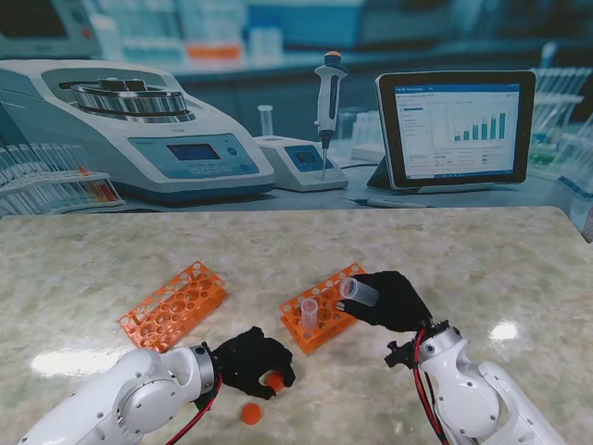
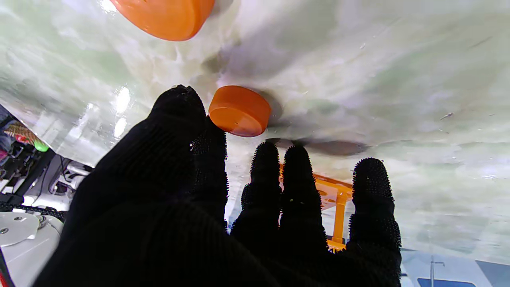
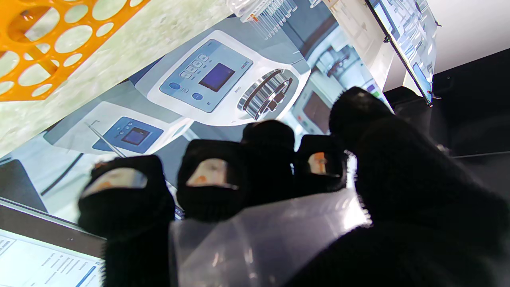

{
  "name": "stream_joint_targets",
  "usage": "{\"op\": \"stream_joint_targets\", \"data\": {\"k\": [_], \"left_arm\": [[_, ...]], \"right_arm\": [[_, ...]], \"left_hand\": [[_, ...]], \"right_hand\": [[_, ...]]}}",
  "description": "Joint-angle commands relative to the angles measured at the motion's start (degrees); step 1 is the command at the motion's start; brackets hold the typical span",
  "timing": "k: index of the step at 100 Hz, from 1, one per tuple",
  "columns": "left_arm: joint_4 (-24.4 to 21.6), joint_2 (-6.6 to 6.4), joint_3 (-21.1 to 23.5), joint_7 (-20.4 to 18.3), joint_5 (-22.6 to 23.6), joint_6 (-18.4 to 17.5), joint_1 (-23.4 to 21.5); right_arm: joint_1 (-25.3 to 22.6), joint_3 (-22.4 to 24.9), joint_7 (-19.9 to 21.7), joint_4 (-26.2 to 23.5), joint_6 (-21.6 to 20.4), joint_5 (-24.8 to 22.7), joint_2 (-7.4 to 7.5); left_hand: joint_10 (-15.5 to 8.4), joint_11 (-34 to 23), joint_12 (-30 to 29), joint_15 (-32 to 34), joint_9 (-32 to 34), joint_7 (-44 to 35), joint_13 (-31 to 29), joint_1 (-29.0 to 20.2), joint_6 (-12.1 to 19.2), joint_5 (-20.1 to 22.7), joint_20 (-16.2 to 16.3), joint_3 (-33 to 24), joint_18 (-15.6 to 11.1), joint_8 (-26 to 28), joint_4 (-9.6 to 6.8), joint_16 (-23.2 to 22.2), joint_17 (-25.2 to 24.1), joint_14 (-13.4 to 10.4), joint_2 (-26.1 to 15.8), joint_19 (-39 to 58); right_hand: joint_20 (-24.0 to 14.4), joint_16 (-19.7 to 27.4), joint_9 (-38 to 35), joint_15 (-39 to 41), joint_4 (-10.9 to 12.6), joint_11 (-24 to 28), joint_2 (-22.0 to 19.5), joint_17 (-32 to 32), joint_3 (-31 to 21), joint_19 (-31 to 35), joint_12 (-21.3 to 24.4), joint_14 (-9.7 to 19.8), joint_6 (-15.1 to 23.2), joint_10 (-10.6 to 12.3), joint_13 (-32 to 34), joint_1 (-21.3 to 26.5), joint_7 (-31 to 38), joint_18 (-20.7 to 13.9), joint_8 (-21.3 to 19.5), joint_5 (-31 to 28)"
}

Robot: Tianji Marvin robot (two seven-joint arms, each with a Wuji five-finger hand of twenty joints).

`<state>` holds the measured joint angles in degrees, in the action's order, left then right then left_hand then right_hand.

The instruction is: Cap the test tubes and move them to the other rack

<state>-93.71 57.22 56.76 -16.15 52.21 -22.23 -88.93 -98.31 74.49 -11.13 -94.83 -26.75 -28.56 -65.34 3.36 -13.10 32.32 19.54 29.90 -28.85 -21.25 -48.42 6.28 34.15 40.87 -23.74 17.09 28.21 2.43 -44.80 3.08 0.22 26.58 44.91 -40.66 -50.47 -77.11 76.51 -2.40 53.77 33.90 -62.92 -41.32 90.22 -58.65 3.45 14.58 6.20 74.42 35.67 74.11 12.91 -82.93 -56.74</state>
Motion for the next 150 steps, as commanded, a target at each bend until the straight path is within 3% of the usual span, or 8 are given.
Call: {"op": "stream_joint_targets", "data": {"k": [1, 40, 64, 73, 91, 100, 123, 150], "left_arm": [[1.3, -0.40, -0.4, -0.4, -0.1, 0.0, -0.7], [3.7, -0.09, -1.1, 2.8, 1.6, 0.7, 0.1], [5.4, 0.03, -1.5, 3.9, 2.0, 1.7, 0.9], [6.0, 0.06, -1.8, 4.1, 2.2, 2.3, 1.3], [7.1, 0.20, -2.1, 4.8, 2.1, 3.1, 1.9], [7.5, 0.26, -2.1, 5.3, 2.3, 3.4, 2.0], [8.4, 0.47, -2.0, 6.4, 2.0, 3.8, 2.3], [9.2, 0.58, -2.0, 6.3, 0.5, 3.5, 2.6]], "right_arm": [[-0.5, -0.2, 0.0, -0.5, 0.2, 0.0, -0.07], [-0.7, -0.2, -0.1, -0.6, 0.2, -0.1, -0.10], [-0.6, -0.2, -0.3, -0.7, 0.5, -0.1, -0.13], [-0.6, -0.3, -0.2, -0.7, 0.6, -0.1, -0.13], [-0.5, -0.4, -0.1, -0.6, 0.7, 0.0, -0.11], [-0.5, -0.4, -0.1, -0.6, 0.7, 0.0, -0.12], [-0.5, -0.4, -0.1, -0.7, 0.7, 0.1, -0.13], [-0.6, -0.4, 0.0, -0.8, 0.6, 0.3, -0.13]], "left_hand": [[-1.6, -1.4, 1.9, 7.0, -0.8, -1.8, -2.1, 0.3, 2.3, -0.9, 2.8, -1.8, -1.3, 1.4, 1.52, -3.5, 0.0, 3.0, 1.5, 1.5], [-2.5, -5.9, 7.4, 18.7, 1.5, -5.3, -3.8, -6.9, 2.5, -0.5, 9.6, -3.1, -5.4, 4.4, 1.21, -13.6, 5.7, -0.1, 1.9, 15.2], [-3.1, -7.8, 8.5, 23.6, 2.5, -5.7, -6.3, -9.7, 0.8, -0.1, 10.0, -5.2, -8.4, 3.5, 0.45, -15.9, 11.6, -2.7, 1.4, 20.9], [-3.4, -8.8, 9.1, 24.9, 3.0, -6.4, -7.7, -11.6, -0.3, 0.2, 8.7, -4.2, -9.1, 3.3, 1.07, -21.2, 13.2, -3.1, 1.6, 22.6], [-3.7, -9.5, 11.8, 22.8, 3.7, -8.0, -10.4, -17.6, -1.3, 0.7, 6.5, 0.4, -10.4, 3.6, 0.29, -23.1, 16.7, -2.4, 1.2, 24.1], [-3.7, -8.8, 19.6, 21.8, 5.5, -9.6, -12.6, -19.8, -1.4, 1.2, 4.8, 2.4, -10.6, 4.1, -0.18, -23.0, 18.7, -2.1, 1.0, 23.8], [-4.1, -5.1, 26.2, 19.5, 12.2, -15.4, -18.5, -22.7, -0.6, 2.4, 0.2, 4.6, -10.3, 6.0, -1.01, -20.4, 24.7, -1.4, 0.7, 23.2], [-5.0, -3.5, 24.3, 13.9, 15.8, -17.9, -23.1, -23.6, 0.1, 5.8, -9.0, 3.4, -11.5, 4.8, -0.99, -17.7, 32.2, -0.8, 2.8, 14.9]], "right_hand": [[-1.2, 0.1, 0.2, -0.7, 1.6, 0.3, -1.9, -0.7, 0.0, 0.4, -0.4, 0.6, 2.0, 0.3, 1.1, 2.3, 3.0, 0.7, -2.9, -2.3], [-1.1, 0.2, 0.3, -0.9, 1.5, 0.2, -1.9, -0.6, 0.3, 0.2, -0.2, 0.5, 2.1, 0.2, 1.1, 2.3, 2.8, 0.6, -2.9, -2.2], [-1.1, 0.3, 0.4, -1.1, 1.4, 0.1, -1.9, -0.6, 0.6, 0.1, -0.1, 0.4, 2.1, 0.2, 1.1, 2.4, 2.7, 0.6, -2.9, -2.2], [-1.1, 0.3, 0.4, -1.2, 1.4, 0.2, -2.0, -0.6, 0.7, 0.0, -0.1, 0.3, 2.2, 0.1, 1.1, 2.4, 2.6, 0.6, -2.9, -2.1], [-1.1, 0.3, 0.5, -1.3, 1.3, 0.1, -1.9, -0.5, 0.9, -0.1, 0.0, 0.3, 2.2, 0.1, 1.1, 2.3, 2.6, 0.7, -2.9, -2.1], [-1.1, 0.3, 0.5, -1.3, 1.3, 0.1, -1.9, -0.5, 0.9, -0.2, 0.0, 0.3, 2.3, 0.2, 1.1, 2.4, 2.5, 0.7, -2.9, -2.1], [-1.0, 0.4, 0.5, -1.5, 1.2, 0.1, -2.0, -0.4, 1.1, -0.4, 0.1, 0.3, 2.4, 0.2, 1.1, 2.3, 2.4, 0.7, -3.0, -1.9], [-1.0, 0.5, 0.6, -1.8, 1.2, 0.1, -2.0, -0.4, 1.3, -0.7, 0.2, 0.2, 2.6, 0.3, 1.1, 2.3, 2.2, 0.6, -3.0, -1.9]]}}
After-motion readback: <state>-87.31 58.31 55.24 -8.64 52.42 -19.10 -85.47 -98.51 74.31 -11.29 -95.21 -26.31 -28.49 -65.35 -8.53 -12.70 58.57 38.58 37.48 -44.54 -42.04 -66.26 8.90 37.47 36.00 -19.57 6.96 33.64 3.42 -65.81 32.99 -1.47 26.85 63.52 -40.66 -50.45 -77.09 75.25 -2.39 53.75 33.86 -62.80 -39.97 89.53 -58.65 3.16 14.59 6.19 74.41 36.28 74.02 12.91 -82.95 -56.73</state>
